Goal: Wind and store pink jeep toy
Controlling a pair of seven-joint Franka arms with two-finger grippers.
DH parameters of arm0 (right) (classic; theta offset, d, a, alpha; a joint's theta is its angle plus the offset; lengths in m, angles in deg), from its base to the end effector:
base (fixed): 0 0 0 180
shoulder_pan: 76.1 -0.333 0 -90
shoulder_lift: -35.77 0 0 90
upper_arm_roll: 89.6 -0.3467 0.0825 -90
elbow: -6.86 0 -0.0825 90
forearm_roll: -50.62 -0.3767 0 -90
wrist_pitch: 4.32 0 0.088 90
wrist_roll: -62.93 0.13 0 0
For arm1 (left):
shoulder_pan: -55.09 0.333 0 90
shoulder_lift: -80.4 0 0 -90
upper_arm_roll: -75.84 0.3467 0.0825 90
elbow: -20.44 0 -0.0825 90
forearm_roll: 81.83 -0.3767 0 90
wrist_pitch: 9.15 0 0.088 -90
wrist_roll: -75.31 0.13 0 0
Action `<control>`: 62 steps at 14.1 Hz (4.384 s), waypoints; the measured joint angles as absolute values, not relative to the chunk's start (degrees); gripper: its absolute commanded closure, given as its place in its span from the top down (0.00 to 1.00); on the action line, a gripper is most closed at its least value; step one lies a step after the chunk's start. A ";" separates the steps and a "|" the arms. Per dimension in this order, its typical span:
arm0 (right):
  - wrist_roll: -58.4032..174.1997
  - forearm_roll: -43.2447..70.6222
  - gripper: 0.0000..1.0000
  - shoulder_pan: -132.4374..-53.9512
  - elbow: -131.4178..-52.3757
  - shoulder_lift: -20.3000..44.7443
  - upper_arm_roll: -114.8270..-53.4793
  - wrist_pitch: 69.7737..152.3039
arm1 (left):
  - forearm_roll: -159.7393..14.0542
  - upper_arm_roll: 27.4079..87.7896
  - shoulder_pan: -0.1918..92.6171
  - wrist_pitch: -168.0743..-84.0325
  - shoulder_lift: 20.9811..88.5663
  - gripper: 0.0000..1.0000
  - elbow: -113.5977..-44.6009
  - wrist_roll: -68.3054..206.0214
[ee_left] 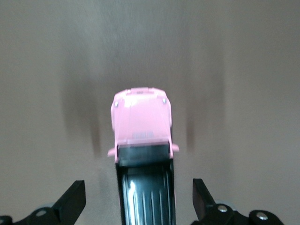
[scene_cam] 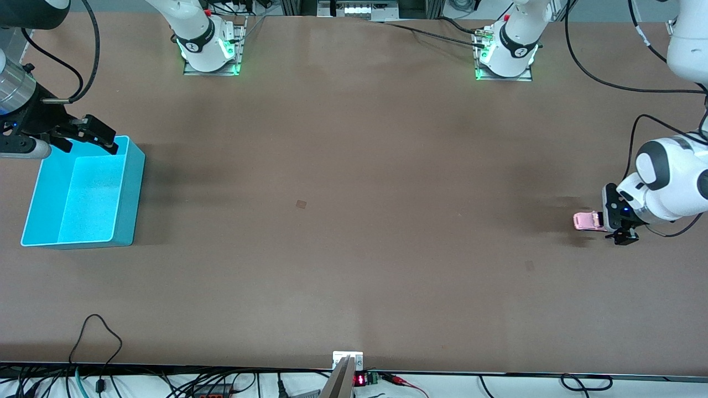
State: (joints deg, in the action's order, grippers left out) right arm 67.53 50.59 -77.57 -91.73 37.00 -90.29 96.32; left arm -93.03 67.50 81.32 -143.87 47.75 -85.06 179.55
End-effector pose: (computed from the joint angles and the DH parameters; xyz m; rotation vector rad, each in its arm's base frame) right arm 0.5541 0.0210 0.5902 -3.1360 0.0669 -0.0896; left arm 0.6151 0.2113 0.2232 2.1446 -2.2703 -0.1146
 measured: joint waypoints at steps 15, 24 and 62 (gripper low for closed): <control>66.74 50.59 1.00 -77.48 -91.94 36.99 -89.83 96.29 | -93.02 46.30 79.01 -99.68 56.29 1.00 -69.43 127.55; 66.72 50.59 1.00 -77.47 -92.01 36.99 -89.67 96.29 | -86.72 57.56 60.86 -95.09 68.65 1.00 -68.00 88.56; 42.48 47.91 1.00 -88.35 -105.51 31.53 -90.53 103.78 | -82.48 75.25 53.65 -103.32 82.36 1.00 -77.45 79.46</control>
State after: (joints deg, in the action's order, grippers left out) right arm 42.48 47.91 -88.35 -105.51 31.53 -90.53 103.78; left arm -82.48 75.25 53.65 -103.32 82.36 -77.45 79.46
